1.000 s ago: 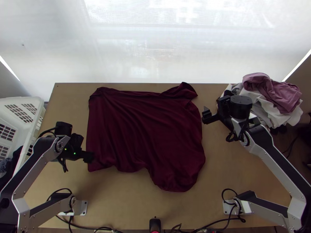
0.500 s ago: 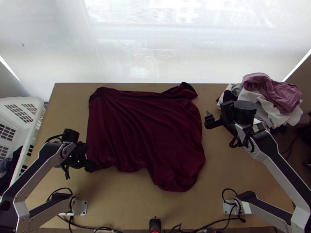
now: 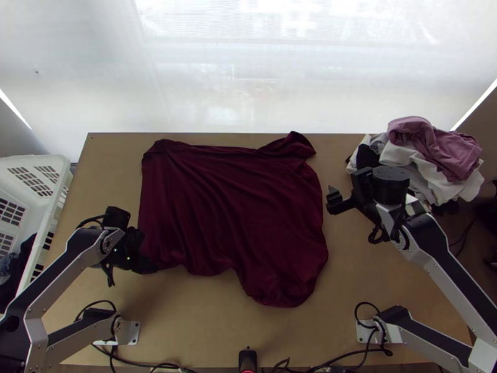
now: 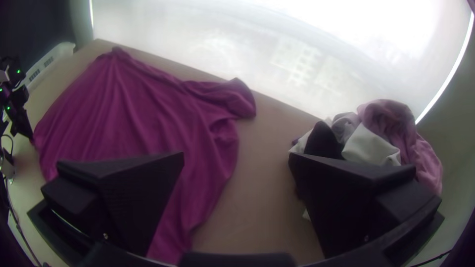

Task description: Fold the t-shirt

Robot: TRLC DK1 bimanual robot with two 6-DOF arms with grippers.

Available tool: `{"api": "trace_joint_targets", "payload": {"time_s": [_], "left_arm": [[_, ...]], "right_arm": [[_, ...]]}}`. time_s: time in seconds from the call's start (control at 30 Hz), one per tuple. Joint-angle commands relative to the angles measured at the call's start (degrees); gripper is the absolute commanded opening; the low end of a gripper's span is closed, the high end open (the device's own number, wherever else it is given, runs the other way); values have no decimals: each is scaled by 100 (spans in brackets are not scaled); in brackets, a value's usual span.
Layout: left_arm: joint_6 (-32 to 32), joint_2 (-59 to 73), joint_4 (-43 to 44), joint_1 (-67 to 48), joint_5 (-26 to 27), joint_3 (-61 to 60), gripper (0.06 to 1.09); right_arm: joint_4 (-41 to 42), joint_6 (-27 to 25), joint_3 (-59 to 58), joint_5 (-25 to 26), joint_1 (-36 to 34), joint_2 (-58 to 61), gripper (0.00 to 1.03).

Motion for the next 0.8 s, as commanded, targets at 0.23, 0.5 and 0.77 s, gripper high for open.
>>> {"api": "trace_joint_targets", "payload": {"time_s": [0.23,0.5,0.77], "left_arm": [[-180,-237,372,142,45,605,9],[-558,-167,723,511,45,1502,9],[-733,193,767,520,45,1897,9]], "right_arm": [[-1957,-97,-415,-786,1843,-508,98],[-2097,-62,-811,-1375,2827,-455,98],[-2089,34,-952,-1832,4093,37,98]]}}
